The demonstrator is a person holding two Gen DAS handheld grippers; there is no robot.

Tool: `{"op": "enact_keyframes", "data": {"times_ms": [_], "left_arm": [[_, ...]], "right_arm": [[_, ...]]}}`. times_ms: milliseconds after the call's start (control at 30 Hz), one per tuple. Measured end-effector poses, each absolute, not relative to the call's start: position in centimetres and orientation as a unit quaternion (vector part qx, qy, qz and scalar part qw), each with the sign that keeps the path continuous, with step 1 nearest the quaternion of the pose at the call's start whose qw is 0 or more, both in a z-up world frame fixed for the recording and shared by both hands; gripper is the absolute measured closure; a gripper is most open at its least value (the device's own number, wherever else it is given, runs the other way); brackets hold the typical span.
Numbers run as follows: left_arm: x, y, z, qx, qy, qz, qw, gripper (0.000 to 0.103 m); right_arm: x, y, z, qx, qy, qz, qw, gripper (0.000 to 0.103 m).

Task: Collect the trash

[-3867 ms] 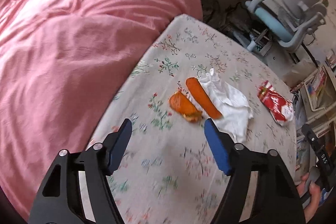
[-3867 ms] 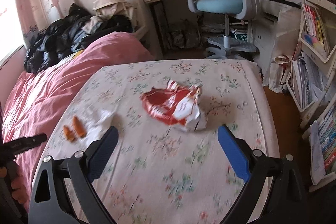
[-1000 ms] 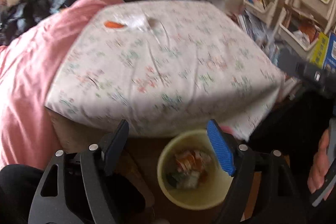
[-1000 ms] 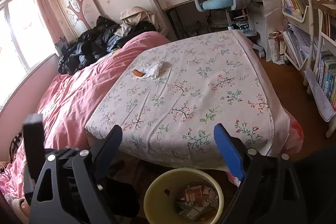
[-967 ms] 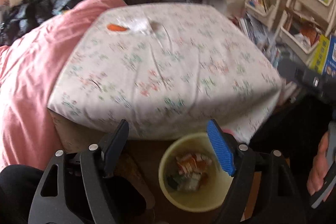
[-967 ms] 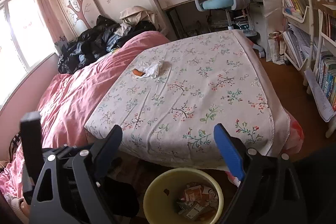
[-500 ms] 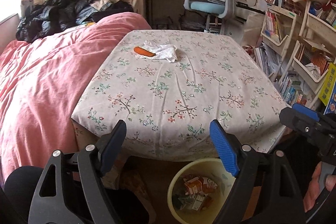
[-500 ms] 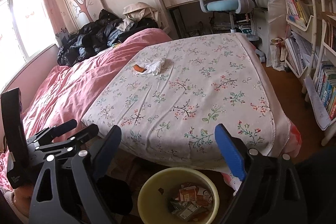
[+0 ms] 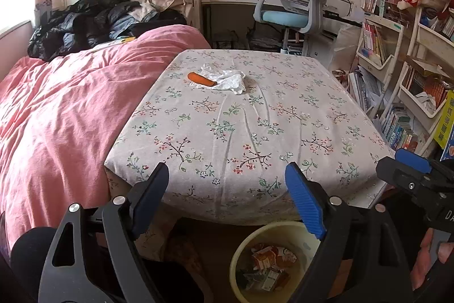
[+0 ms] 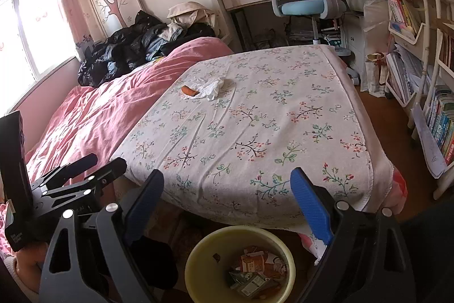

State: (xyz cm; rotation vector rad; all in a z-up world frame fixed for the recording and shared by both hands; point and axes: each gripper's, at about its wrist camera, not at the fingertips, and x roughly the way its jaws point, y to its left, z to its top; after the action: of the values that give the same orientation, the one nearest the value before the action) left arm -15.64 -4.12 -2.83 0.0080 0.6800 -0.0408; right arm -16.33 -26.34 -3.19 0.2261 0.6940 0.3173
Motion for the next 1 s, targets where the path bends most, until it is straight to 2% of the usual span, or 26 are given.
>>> {"op": "enact_keyframes", "data": {"times_ms": [1000], "left_arm": [[-15.58, -3.67, -2.52, 0.001, 0.326, -0.006, 0.945, 0.018]], "right_arm": [[-16.4, -25.83, -3.35, 0.095, 0.34, 0.157, 0.922, 0.015]]}}
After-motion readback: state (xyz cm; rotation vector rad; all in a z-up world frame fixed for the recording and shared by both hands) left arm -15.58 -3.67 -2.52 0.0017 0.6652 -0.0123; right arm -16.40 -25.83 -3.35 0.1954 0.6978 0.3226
